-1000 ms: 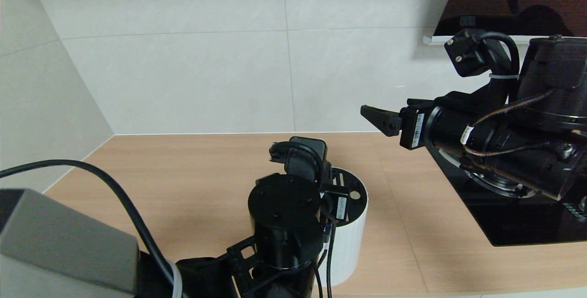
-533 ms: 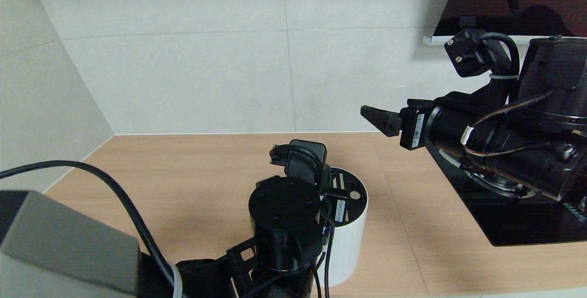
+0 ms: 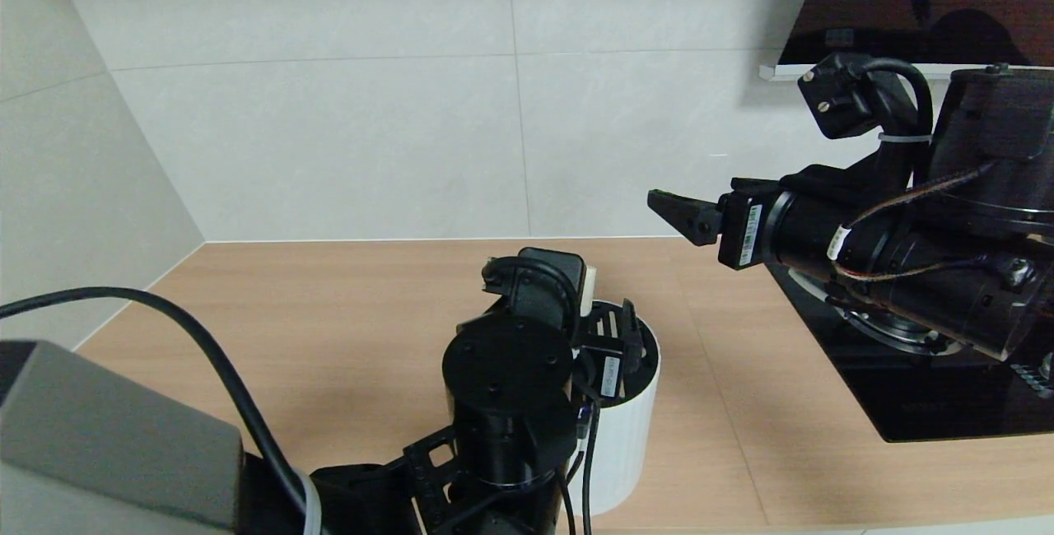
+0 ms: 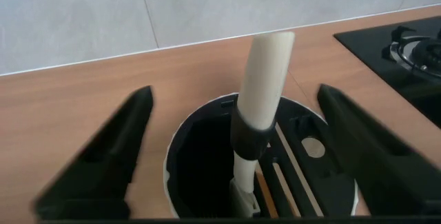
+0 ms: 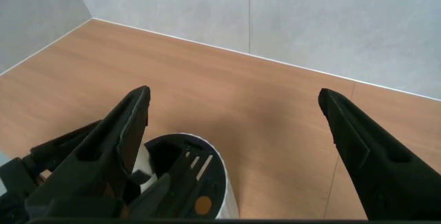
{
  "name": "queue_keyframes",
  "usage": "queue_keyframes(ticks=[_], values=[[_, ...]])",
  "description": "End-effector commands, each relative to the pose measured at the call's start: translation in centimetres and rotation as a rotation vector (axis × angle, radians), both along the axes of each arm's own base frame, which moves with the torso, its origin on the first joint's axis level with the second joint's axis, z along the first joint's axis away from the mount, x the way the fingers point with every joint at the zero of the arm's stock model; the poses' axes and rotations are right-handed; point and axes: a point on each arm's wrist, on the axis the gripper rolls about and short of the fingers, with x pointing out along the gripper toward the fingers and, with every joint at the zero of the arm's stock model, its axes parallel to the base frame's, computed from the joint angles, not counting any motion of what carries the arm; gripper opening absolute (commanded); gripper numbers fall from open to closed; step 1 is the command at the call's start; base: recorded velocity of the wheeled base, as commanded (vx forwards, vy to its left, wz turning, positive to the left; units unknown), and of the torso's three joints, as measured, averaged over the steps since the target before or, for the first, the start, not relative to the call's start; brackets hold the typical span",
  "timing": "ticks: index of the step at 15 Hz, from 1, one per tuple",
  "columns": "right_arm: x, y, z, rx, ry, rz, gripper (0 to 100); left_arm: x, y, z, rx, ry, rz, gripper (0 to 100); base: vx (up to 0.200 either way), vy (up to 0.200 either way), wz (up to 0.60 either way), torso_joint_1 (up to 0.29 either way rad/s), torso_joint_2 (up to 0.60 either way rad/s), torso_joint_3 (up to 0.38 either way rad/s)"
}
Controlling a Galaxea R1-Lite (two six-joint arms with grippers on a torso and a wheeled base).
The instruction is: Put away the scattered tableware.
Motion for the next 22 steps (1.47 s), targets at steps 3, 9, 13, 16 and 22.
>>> queue_keyframes(ticks=[3, 9, 13, 16, 22], values=[[-0.1, -0.1, 0.1, 0.001, -0.002, 0.0, 100, -0.9, 1.2, 2.0, -0.023, -0.032, -0.017, 100, 0.0, 0.0, 0.0, 0.0, 0.0, 0.0], [-1.8, -1.9, 1.0, 0.028, -0.027, -0.012, 100, -5.2, 7.5, 8.8, -0.08, -0.1, -0.152, 100, 0.0, 0.0, 0.0, 0.0, 0.0, 0.0], [-4.7, -6.2, 0.4, 0.043, -0.034, -0.092, 100, -9.2, 14.5, 11.9, -0.023, -0.057, -0.236, 100, 0.0, 0.0, 0.0, 0.0, 0.0, 0.0], [-8.6, -10.7, -0.4, 0.08, -0.07, -0.173, 100, -9.5, 18.7, 12.3, -0.018, -0.058, -0.143, 100, 0.0, 0.0, 0.0, 0.0, 0.0, 0.0], [-16.3, -16.1, -0.5, 0.091, -0.161, -0.308, 100, -15.6, 26.9, 12.5, 0.015, -0.239, 0.217, 100, 0.0, 0.0, 0.0, 0.0, 0.0, 0.0]])
